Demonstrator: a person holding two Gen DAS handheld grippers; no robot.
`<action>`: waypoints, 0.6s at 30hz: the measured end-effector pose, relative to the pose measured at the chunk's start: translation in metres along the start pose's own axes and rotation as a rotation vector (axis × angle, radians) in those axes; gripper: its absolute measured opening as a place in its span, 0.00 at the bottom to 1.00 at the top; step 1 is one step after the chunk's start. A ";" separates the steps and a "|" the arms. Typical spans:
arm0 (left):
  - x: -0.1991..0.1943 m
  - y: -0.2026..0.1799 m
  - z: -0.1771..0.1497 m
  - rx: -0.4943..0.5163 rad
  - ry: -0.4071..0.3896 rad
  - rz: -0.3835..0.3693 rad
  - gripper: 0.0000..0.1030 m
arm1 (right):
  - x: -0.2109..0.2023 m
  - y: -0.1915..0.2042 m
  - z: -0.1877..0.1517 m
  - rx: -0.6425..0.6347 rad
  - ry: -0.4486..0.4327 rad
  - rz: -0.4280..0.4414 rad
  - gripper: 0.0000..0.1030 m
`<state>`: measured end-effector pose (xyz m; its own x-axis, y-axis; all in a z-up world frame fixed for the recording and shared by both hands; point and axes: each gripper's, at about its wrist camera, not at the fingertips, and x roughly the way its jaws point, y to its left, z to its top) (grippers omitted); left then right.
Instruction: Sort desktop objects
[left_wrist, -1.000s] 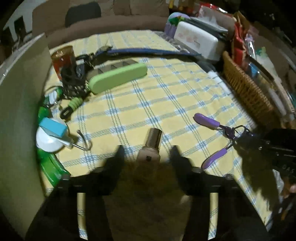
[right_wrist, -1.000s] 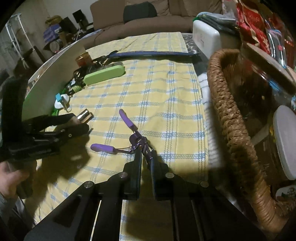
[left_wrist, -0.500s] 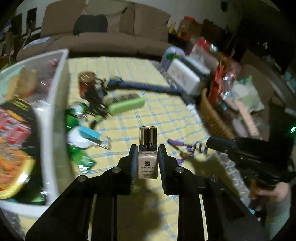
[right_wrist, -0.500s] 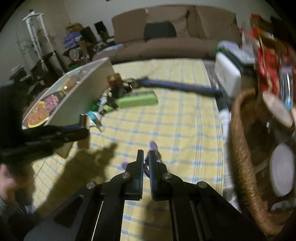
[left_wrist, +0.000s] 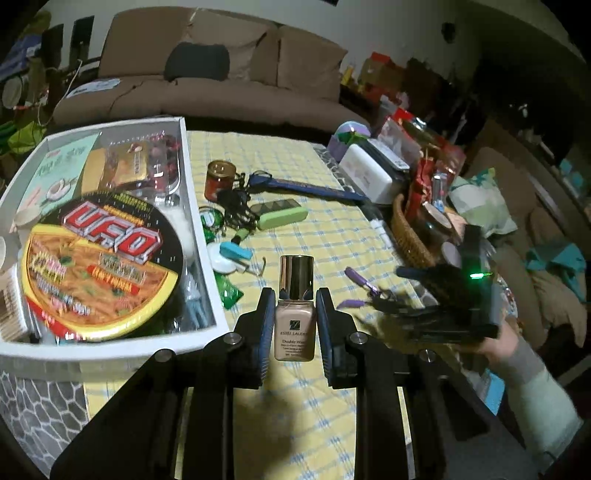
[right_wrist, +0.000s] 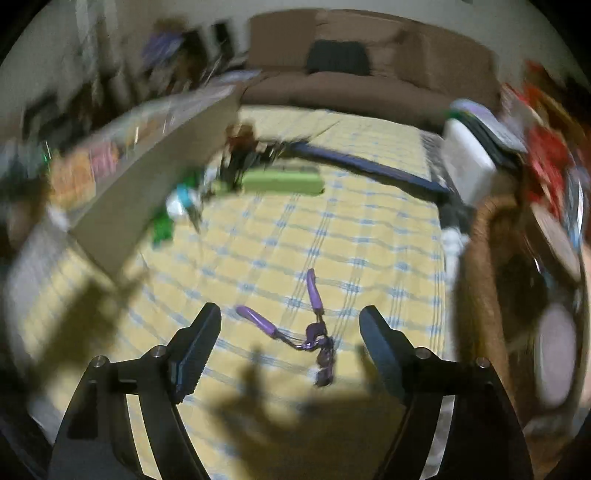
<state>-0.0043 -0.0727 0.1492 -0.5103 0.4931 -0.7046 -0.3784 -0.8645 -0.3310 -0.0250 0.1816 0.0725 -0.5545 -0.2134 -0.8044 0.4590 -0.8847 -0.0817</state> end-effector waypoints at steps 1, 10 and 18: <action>-0.001 0.000 -0.003 0.000 0.000 0.001 0.20 | 0.010 0.006 0.002 -0.055 0.026 -0.007 0.77; -0.002 0.016 -0.014 -0.030 0.016 0.009 0.20 | 0.054 0.018 0.010 -0.203 0.090 0.011 0.57; -0.007 0.025 -0.012 -0.046 0.004 0.012 0.20 | 0.020 -0.018 0.023 0.056 0.033 0.152 0.09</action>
<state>-0.0013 -0.0991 0.1384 -0.5111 0.4824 -0.7114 -0.3364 -0.8739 -0.3510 -0.0607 0.1836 0.0717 -0.4577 -0.3340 -0.8240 0.4963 -0.8649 0.0749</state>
